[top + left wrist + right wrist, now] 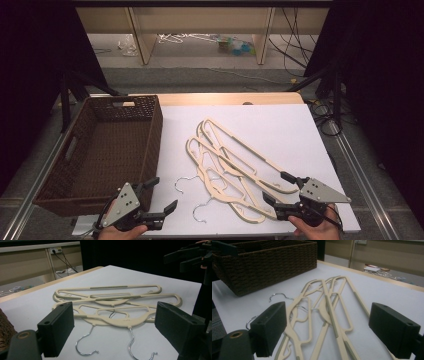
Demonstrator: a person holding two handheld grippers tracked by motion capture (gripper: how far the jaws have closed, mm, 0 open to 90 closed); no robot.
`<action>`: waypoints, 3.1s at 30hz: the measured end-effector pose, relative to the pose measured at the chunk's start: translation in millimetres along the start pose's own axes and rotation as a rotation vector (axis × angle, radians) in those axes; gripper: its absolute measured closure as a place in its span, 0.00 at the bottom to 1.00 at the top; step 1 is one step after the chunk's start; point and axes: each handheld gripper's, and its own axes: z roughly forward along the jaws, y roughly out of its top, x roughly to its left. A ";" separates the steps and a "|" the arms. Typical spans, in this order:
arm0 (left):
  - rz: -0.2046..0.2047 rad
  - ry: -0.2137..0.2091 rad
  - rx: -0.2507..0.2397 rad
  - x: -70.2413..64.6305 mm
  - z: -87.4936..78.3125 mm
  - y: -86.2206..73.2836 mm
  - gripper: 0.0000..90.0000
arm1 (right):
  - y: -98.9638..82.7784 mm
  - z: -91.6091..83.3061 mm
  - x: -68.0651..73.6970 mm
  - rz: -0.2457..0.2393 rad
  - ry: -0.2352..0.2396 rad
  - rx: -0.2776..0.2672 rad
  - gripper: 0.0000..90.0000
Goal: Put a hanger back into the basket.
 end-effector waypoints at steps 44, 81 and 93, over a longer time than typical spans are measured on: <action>0.024 -0.014 0.039 -4.6 6.5 -1.7 0.18 | -23.0 76.1 8.9 -0.207 0.293 0.598 0.69; 0.093 -0.052 0.114 -9.2 27.0 -2.3 0.23 | -15.7 83.4 16.5 -0.237 0.265 0.699 0.89; 0.299 -0.116 0.272 -15.4 79.0 -10.4 0.25 | 13.8 59.0 9.5 -0.258 0.297 0.704 0.89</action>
